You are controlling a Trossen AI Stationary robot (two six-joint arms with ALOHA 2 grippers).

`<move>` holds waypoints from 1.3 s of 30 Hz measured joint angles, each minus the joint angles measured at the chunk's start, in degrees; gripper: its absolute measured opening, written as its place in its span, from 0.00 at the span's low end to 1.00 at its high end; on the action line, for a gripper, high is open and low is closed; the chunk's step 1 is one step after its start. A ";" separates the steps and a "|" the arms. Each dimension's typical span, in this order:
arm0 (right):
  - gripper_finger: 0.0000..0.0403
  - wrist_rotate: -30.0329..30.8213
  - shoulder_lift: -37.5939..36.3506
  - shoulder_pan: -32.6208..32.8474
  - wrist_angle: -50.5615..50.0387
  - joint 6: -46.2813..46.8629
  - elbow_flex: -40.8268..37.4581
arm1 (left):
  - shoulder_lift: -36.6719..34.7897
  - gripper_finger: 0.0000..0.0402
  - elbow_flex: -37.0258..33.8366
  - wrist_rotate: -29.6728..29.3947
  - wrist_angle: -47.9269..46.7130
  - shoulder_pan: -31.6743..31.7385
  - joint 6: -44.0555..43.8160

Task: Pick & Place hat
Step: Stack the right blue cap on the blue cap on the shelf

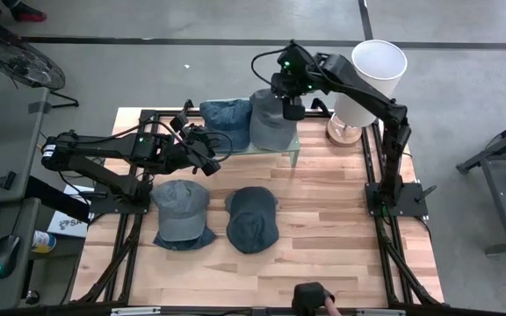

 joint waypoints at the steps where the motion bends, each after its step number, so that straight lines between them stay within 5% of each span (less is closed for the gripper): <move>1: 0.52 0.12 -0.67 0.16 0.05 0.31 0.00 | 0.00 0.46 0.00 -0.05 -0.03 0.02 0.00; 11: 0.52 -2.66 -7.80 3.16 -0.94 7.74 0.02 | 0.00 0.46 0.00 0.79 -7.68 0.02 -5.87; 22: 0.52 -2.63 -13.31 10.01 -4.14 10.66 0.04 | -0.02 0.46 0.00 21.75 -31.60 -0.09 -25.67; 28: 0.52 -6.21 -13.81 12.48 -8.34 16.10 0.04 | -0.02 0.46 0.00 27.01 -30.90 -0.09 -26.84; 33: 0.52 -13.87 -13.21 16.00 -14.56 20.32 0.04 | -0.02 0.46 0.00 25.29 -28.11 -0.09 -27.02; 39: 0.50 -13.80 -13.22 22.76 -14.83 21.81 0.02 | -0.02 0.46 0.00 24.15 -26.45 -0.09 -26.10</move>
